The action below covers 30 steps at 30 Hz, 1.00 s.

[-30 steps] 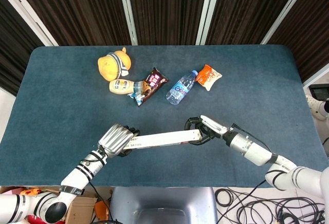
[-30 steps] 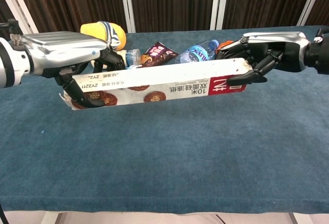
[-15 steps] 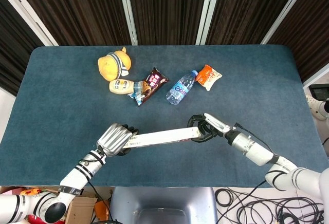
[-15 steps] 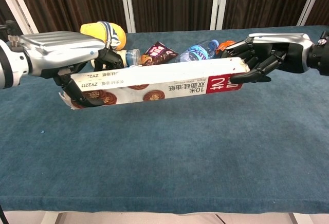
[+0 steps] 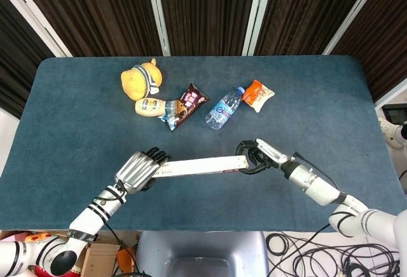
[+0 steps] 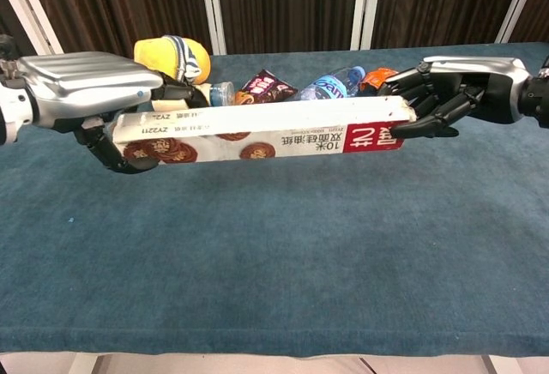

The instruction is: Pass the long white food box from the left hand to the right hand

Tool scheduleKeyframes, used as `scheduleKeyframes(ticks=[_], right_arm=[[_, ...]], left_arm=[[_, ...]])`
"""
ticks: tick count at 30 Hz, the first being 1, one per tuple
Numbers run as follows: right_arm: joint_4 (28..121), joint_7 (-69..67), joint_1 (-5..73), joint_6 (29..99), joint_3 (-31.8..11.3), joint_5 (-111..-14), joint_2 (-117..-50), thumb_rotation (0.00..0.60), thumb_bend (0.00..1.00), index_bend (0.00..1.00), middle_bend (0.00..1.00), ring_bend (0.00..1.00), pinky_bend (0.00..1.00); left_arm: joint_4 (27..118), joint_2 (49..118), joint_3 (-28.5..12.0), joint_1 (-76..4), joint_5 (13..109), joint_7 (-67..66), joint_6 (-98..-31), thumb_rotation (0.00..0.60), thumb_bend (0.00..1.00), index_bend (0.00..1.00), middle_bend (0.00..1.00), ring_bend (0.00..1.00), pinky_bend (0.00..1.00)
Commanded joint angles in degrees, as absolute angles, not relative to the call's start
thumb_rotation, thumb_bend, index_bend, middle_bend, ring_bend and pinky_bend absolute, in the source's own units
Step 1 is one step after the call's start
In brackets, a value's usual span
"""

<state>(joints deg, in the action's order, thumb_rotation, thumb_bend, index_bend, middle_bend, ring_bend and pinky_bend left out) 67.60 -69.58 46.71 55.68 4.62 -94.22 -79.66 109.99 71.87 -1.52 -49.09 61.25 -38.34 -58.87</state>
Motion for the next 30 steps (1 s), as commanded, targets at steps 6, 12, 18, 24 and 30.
scheduleKeyframes(ticks=[6, 12, 18, 24, 30], right_arm=[[66.2, -70.81, 46.14, 55.72, 4.89, -94.16, -80.08, 0.6, 1.0, 0.82, 0.61, 0.72, 0.89], [65.24, -70.37, 44.77, 57.43, 5.47, -94.53, -79.21, 0.6, 1.0, 0.82, 0.61, 0.72, 0.89], [67.54, -65.69, 40.87, 64.03, 6.36, -95.76, -74.96, 0.6, 1.0, 0.82, 0.61, 0.72, 0.89], [69.87, -62.23, 36.62, 69.76, 7.83, -96.88, -70.62, 0.6, 1.0, 0.82, 0.61, 0.72, 0.89], [68.47, -58.97, 32.55, 70.74, 9.13, -95.58, -69.28, 0.6, 1.0, 0.82, 0.61, 0.72, 0.89]], left_arm=[[108.82, 71.72, -1.32, -47.77, 65.55, -36.13, -59.9, 0.6, 0.28, 0.0, 0.0, 0.0, 0.21], [108.71, 69.31, -0.13, -45.77, 68.4, -35.72, -61.55, 0.6, 0.27, 0.0, 0.0, 0.0, 0.2], [109.14, 64.42, 3.36, -40.32, 68.54, -37.5, -66.32, 0.6, 0.27, 0.0, 0.0, 0.0, 0.2], [105.2, 63.99, 7.12, -32.89, 72.33, -35.43, -72.96, 0.6, 0.26, 0.0, 0.0, 0.0, 0.2], [98.18, 66.97, 9.56, -26.68, 74.8, -29.6, -75.2, 0.6, 0.26, 0.0, 0.0, 0.0, 0.2]])
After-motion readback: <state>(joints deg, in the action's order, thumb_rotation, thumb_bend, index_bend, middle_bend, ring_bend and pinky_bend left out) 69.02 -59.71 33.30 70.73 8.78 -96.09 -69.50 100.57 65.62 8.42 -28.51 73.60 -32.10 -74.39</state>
